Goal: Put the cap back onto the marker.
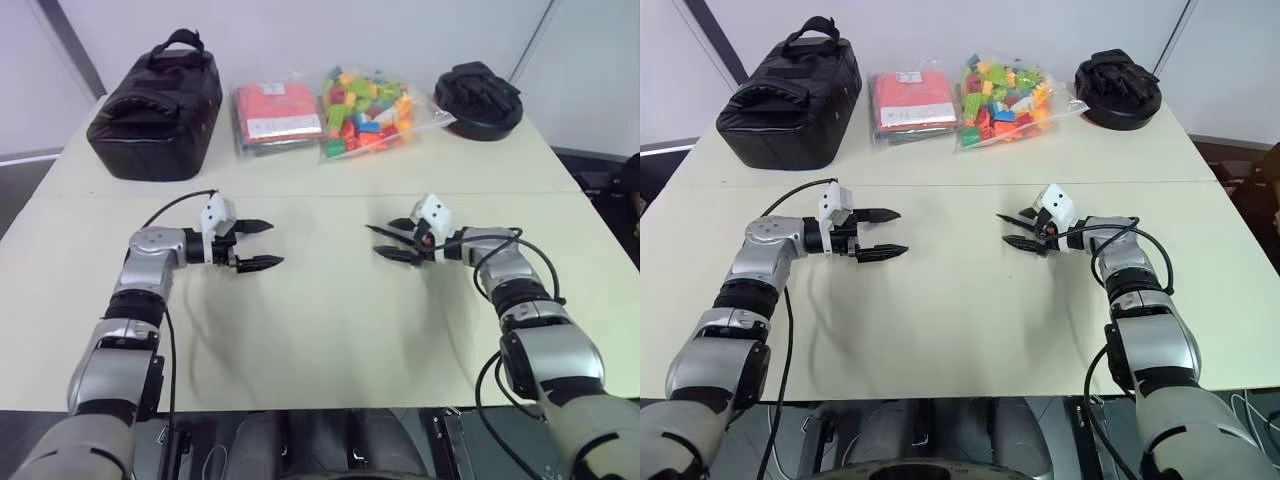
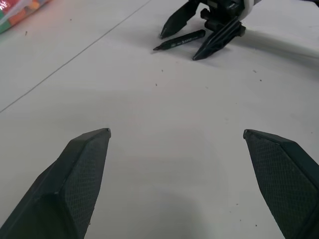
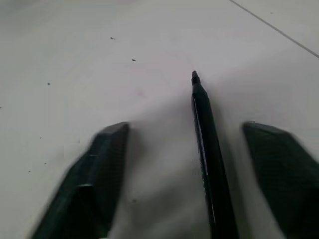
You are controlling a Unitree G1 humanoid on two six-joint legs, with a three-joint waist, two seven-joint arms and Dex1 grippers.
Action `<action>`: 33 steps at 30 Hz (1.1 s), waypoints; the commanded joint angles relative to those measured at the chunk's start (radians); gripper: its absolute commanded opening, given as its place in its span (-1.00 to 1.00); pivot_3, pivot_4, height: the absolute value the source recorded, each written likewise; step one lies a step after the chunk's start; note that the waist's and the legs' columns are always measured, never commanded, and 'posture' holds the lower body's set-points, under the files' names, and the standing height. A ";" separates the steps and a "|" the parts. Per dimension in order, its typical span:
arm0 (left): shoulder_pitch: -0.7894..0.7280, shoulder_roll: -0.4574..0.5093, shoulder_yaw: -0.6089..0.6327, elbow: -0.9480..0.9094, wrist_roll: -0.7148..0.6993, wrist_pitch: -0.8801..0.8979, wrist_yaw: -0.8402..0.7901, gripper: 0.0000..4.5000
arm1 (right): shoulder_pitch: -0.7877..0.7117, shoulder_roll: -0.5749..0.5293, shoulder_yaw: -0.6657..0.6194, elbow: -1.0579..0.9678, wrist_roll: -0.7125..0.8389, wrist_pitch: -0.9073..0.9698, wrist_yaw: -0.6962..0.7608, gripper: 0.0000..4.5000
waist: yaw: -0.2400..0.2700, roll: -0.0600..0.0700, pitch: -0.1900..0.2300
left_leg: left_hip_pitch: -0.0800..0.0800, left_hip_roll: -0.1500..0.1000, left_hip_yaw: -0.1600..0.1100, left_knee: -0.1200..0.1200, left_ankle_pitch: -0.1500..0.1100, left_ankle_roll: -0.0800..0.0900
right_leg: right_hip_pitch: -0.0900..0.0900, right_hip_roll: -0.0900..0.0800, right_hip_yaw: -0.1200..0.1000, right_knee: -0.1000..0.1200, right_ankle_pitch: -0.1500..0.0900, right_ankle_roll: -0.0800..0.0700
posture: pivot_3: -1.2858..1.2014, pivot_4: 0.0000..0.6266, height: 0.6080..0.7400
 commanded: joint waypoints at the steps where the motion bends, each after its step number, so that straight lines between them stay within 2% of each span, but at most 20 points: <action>1: 0.008 0.001 0.022 -0.042 -0.017 0.001 0.011 1.00 | -0.016 0.005 0.009 -0.004 -0.011 0.019 0.025 -0.31 | 0.000 0.000 0.000 | 0.000 0.000 0.000 0.000 0.000 0.000 | 0.000 0.000 0.000 0.000 0.000 0.000 | 0.03 -0.52 1.00; 4: 0.019 -0.001 0.026 -0.059 -0.021 0.006 0.021 1.00 | -0.015 0.005 0.012 -0.009 -0.016 0.022 0.032 -0.97 | 0.000 0.000 0.000 | 0.000 0.000 0.000 0.000 0.000 0.000 | 0.000 0.000 0.000 0.000 0.000 0.000 | 0.03 -0.52 1.00; 14: 0.035 0.047 0.054 -0.056 -0.013 -0.005 0.052 1.00 | -0.002 -0.008 0.004 -0.098 -0.011 0.015 0.023 -0.97 | -0.001 0.000 0.000 | 0.000 0.000 0.000 0.000 0.000 0.000 | -0.001 0.000 0.000 0.000 0.000 0.000 | 0.03 -0.52 1.00; 20: 0.010 0.137 0.085 0.031 0.005 -0.054 0.077 1.00 | 0.097 -0.012 0.031 -0.481 0.033 0.135 0.077 -0.97 | -0.001 0.000 0.000 | -0.001 0.001 0.002 -0.002 0.000 0.000 | -0.003 0.000 0.002 0.001 0.000 0.000 | 0.03 -0.52 1.00; 24: -0.025 0.189 0.091 0.105 0.021 -0.089 0.090 1.00 | 0.155 -0.003 0.075 -0.759 0.045 0.329 0.067 -0.97 | 0.001 0.000 0.000 | -0.001 0.000 0.002 -0.001 0.000 0.000 | -0.004 -0.003 0.002 0.001 0.000 0.000 | 0.03 -0.52 1.00; 29: -0.052 0.189 0.086 0.163 0.044 -0.131 0.100 1.00 | 0.201 -0.004 0.112 -0.960 0.083 0.483 0.063 -0.97 | 0.008 0.000 0.000 | -0.002 -0.001 0.002 -0.001 0.000 0.000 | -0.004 -0.005 0.001 0.001 0.000 0.000 | 0.03 -0.52 1.00; 33: -0.062 0.175 0.084 0.200 0.052 -0.142 0.103 1.00 | 0.218 -0.009 0.126 -1.040 0.100 0.535 0.048 -0.97 | 0.006 0.000 0.000 | -0.002 -0.002 0.002 -0.001 0.000 0.000 | -0.005 -0.005 0.000 0.001 0.000 0.000 | 0.03 -0.52 1.00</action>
